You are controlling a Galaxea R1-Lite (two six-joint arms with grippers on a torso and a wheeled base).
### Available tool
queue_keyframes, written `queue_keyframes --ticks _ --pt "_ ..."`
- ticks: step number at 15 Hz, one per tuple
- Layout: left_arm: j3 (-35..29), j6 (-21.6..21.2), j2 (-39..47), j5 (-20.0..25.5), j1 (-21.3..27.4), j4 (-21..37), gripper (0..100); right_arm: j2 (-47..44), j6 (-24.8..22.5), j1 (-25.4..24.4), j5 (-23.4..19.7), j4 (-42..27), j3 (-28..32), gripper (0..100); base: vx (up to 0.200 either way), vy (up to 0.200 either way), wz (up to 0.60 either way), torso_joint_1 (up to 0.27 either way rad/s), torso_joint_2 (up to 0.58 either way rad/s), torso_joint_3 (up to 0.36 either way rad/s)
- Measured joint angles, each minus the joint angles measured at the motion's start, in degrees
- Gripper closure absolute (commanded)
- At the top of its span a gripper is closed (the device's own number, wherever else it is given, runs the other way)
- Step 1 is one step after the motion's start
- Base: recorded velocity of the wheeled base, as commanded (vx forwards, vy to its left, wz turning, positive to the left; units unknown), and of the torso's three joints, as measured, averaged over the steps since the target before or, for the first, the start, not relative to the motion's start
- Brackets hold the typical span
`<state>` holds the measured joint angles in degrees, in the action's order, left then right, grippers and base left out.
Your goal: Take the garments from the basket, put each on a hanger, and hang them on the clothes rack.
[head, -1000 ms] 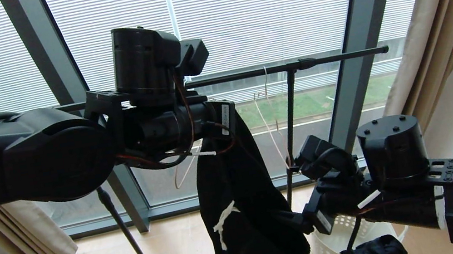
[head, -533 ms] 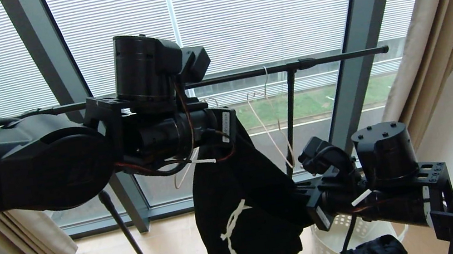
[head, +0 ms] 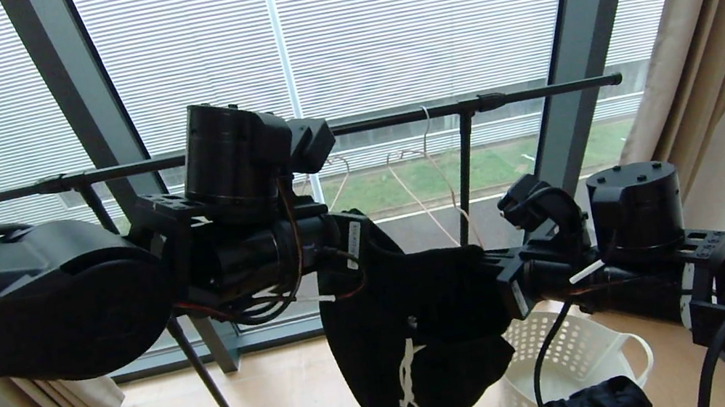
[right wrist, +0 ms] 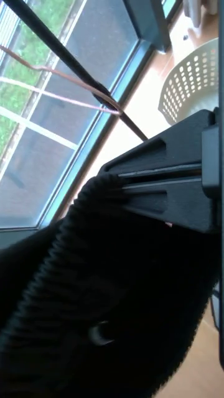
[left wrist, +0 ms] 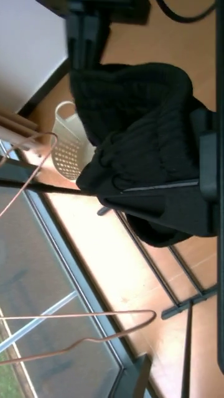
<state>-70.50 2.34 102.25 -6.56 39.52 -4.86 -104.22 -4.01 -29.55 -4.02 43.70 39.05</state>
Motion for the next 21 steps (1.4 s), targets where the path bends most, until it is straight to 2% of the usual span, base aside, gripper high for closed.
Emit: queue_keyframes --ticks 6,8,11,14,17,21 --pt "13.7 -7.5 -5.0 0.0 -0.1 -0.1 0 0.9 0.1 3.9 0.0 -0.4 2.8 100 0.000 0.000 0.00 0.000 0.00 0.000" --pt "16.5 -8.7 -7.2 0.3 -0.3 0.0 0 1.1 0.1 4.9 0.1 -0.4 3.6 100 0.000 0.000 0.00 0.000 0.00 0.000" --pt "17.9 -9.1 -10.2 5.2 -0.6 0.1 0 1.1 0.2 6.8 0.1 -0.4 5.1 100 0.000 0.000 0.00 0.000 0.00 0.000" --pt "15.9 -9.0 -9.7 6.4 -4.7 0.0 0 1.2 0.2 7.0 0.2 -0.4 5.0 100 0.000 0.000 0.00 0.000 0.00 0.000" --pt "11.1 -8.6 -4.0 3.2 -9.0 -2.1 0 1.4 0.2 7.1 0.3 -0.4 4.9 100 0.000 0.000 0.00 0.000 0.00 0.000" --pt "1.1 -7.4 7.1 -1.4 -11.9 -5.3 0 1.2 0.2 7.0 1.1 -0.3 4.7 100 0.000 0.000 0.00 0.000 0.00 0.000"
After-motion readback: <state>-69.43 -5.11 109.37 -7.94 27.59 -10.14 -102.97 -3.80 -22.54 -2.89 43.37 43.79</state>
